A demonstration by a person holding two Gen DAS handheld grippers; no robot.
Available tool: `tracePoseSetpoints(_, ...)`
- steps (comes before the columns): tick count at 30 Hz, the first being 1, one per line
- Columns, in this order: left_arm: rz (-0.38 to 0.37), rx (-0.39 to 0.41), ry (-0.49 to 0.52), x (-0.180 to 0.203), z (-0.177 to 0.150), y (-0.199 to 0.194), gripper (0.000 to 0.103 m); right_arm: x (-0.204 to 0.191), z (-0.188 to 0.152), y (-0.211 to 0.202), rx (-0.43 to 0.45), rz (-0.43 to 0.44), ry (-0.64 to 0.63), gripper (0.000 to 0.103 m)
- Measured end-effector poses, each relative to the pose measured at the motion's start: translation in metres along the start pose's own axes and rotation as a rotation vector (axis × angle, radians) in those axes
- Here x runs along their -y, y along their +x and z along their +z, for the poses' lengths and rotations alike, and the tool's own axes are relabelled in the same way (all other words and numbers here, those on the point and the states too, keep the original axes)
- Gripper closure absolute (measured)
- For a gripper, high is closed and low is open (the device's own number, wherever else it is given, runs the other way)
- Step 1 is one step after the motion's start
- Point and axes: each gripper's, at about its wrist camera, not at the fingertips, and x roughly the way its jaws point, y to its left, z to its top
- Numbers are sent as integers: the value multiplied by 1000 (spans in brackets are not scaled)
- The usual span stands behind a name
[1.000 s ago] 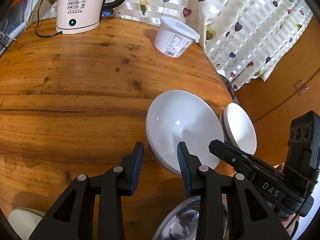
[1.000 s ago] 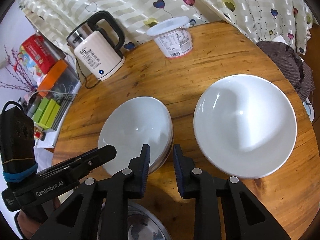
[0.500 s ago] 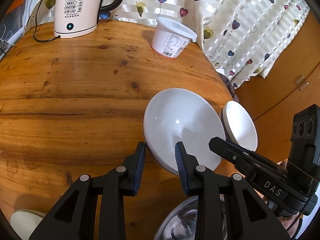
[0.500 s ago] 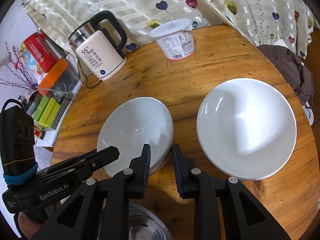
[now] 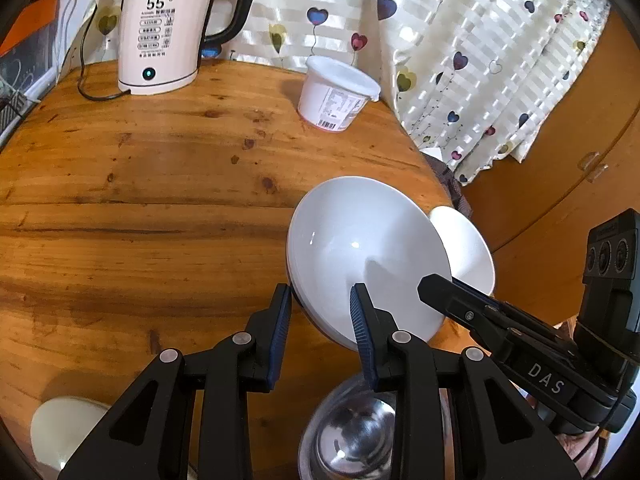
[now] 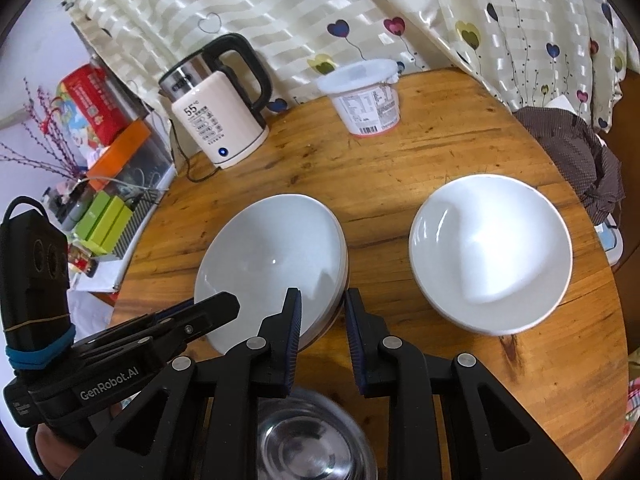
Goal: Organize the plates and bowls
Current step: 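Lift the white bowl with both tools and carry it over the steel bowl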
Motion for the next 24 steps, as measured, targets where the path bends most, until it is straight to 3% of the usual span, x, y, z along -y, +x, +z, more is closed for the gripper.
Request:
tracePoseSetpoints(13,-3,32,30,14,-24,-37,71,-19,-25,-41,42,-8,-20,81)
tracePoseSetpoints(24,-2,13,45,21,-55,-51,71,-22,-59,-61,28,-20,-8,81)
